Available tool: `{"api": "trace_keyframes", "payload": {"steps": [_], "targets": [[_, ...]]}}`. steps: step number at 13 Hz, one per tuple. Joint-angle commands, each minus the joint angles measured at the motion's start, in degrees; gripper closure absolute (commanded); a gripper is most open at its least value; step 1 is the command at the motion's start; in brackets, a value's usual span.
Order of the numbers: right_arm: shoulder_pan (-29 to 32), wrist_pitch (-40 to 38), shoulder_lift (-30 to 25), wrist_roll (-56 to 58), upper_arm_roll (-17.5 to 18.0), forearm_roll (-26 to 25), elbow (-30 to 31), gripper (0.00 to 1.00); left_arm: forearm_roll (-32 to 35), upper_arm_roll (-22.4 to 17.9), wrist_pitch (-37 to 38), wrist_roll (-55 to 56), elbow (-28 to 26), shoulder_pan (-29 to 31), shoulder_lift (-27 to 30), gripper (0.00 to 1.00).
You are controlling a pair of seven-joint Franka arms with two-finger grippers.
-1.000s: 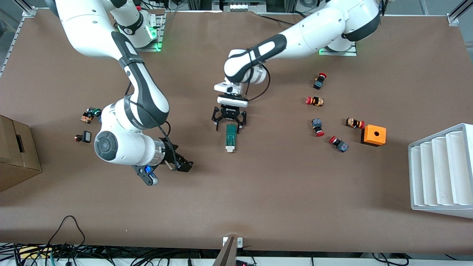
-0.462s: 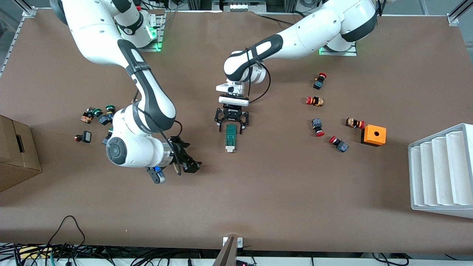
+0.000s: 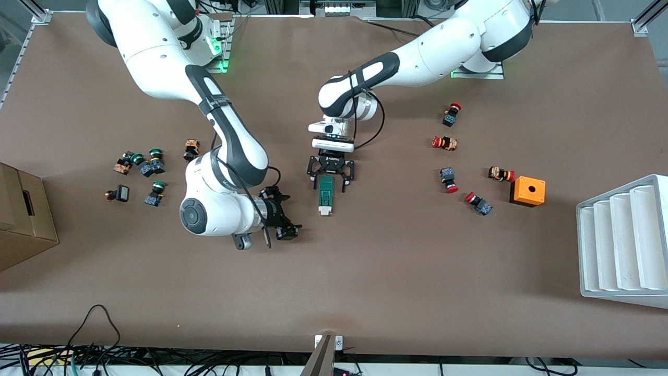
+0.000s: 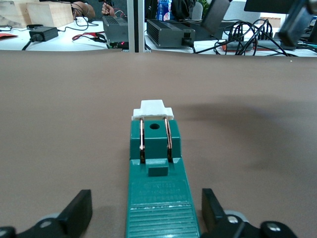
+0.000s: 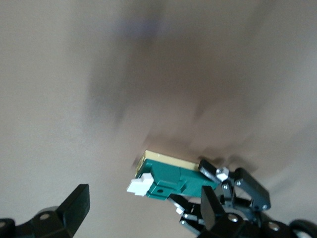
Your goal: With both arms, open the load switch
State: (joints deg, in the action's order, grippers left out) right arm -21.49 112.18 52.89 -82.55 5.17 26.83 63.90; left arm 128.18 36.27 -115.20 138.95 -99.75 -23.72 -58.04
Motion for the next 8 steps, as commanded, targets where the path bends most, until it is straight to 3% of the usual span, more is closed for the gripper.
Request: {"api": "trace_keyframes", "payload": {"steps": [1,5,8], "targets": [[-1.6,0.8,4.4,-5.9,0.0,1.1,-5.4,0.01,1.3,0.7,1.6,1.0,0.3,-0.3,-0.9,0.25],[-3.0,1.5,8.8,-10.7,-0.2,1.1,-10.3,0.03,1.2,1.0,3.0,1.0,0.3,-0.8,-1.7,0.34],[-3.1,2.8,9.6,-13.7,0.7,1.3,-11.1,0.08,1.5,1.3,4.2,0.9,0.3,-0.8,-2.5,0.48]]}}
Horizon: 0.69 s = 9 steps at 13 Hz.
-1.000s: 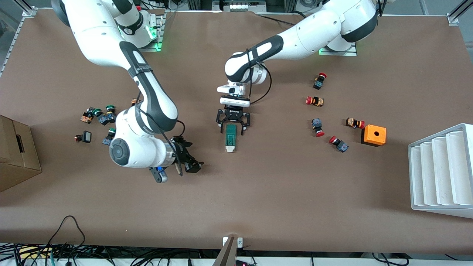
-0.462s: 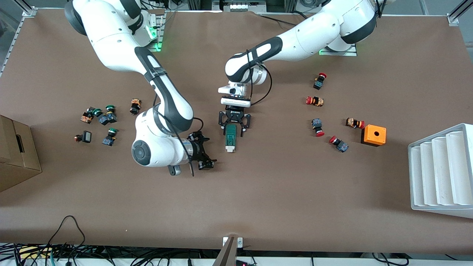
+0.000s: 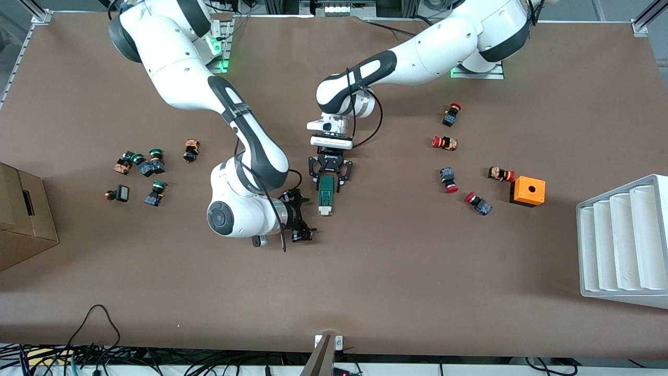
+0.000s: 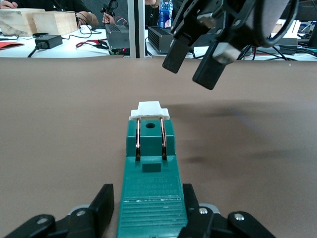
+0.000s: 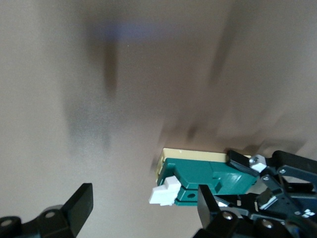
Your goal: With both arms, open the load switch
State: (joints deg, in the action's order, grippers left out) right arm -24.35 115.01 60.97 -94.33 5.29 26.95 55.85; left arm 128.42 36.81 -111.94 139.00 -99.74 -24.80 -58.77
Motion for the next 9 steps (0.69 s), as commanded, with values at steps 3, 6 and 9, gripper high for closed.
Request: {"api": "trace_keyframes", "payload": {"steps": [3,6,9], "targets": [[-1.2,1.1,1.7,-4.1,1.0,1.1,-3.0,0.15,1.3,0.7,0.9,0.8,0.3,0.2,-1.8,0.58],[-2.3,1.3,2.5,-4.2,0.7,1.0,-3.0,0.25,1.3,0.7,0.9,0.8,0.3,0.2,-1.8,0.59],[-2.3,1.2,2.6,-5.0,0.7,1.0,-3.0,0.29,1.3,0.7,0.8,0.8,0.3,0.1,-1.9,0.59]]}}
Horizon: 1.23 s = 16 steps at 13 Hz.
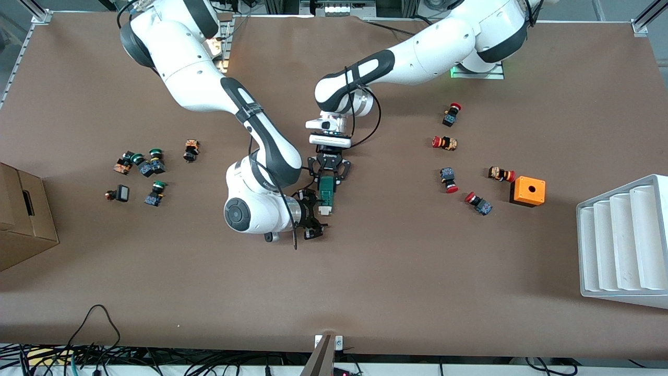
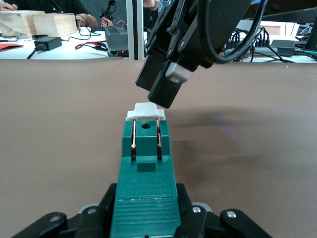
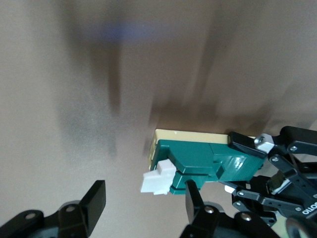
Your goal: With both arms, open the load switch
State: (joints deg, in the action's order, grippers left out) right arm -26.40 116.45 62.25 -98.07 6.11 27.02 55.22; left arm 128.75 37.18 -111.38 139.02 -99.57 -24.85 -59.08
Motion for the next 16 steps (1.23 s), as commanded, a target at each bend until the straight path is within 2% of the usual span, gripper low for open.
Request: {"api": "trace_keyframes", "payload": {"steps": [1,7,11,13,14,16], "targets": [[-0.2,-0.5,1.3,-1.3,-0.1,0.9,-2.4,0.29,1.0,0.4,0.4,0.8,0.2,0.2,-1.6,0.59],[-0.8,-0.9,2.0,-3.6,-0.1,0.9,-2.3,0.29,1.0,0.4,0.3,0.8,0.2,-0.1,-1.6,0.59],[-1.1,-1.0,2.3,-4.3,-0.1,0.7,-2.0,0.33,1.0,0.4,0.3,0.8,0.2,-0.1,-1.7,0.59],[-1.3,-1.1,2.3,-4.9,-0.1,0.5,-2.0,0.41,1.0,0.4,0.3,0.7,0.3,-0.2,-1.6,0.58],[-1.3,-1.3,2.3,-5.1,0.0,0.4,-2.0,0.48,1.0,0.4,0.3,0.7,0.3,-0.2,-1.6,0.58],[-1.5,-2.2,2.3,-5.2,-0.1,0.4,-2.0,0.54,1.0,0.4,0.4,0.8,0.3,-0.2,-1.6,0.58]]}}
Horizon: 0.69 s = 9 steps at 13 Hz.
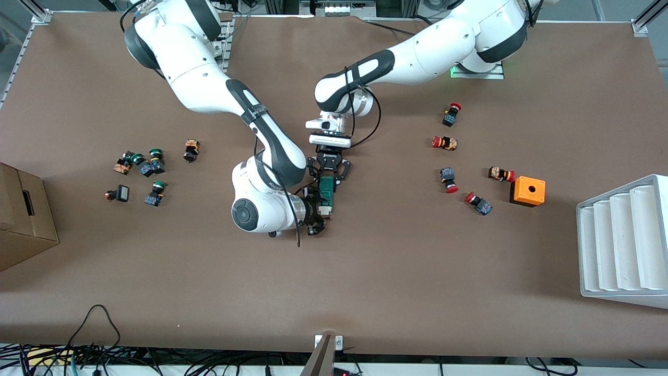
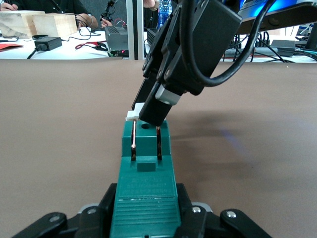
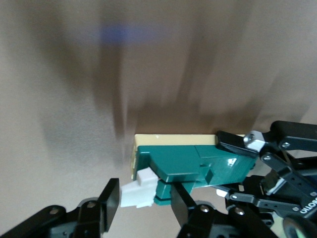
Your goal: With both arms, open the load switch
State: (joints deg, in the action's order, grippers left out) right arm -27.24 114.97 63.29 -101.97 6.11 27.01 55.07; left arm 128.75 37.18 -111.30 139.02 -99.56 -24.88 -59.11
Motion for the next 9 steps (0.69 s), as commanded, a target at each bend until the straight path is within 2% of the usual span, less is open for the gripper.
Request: {"api": "trace_keyframes", "payload": {"steps": [1,6,9], "targets": [[-0.7,-0.8,1.2,-1.2,-0.1,0.3,-1.8,0.57,1.0,0.3,0.2,0.7,0.3,-0.2,-1.5,0.58],[-0.7,-2.9,0.1,-1.2,0.0,-1.3,-1.6,0.71,1.0,0.3,0.2,0.7,0.3,-0.2,-1.6,0.58],[-1.1,-3.3,-1.1,-1.1,0.3,-3.5,-0.6,0.72,1.0,0.3,0.2,0.7,0.3,-0.2,-1.6,0.58]]}}
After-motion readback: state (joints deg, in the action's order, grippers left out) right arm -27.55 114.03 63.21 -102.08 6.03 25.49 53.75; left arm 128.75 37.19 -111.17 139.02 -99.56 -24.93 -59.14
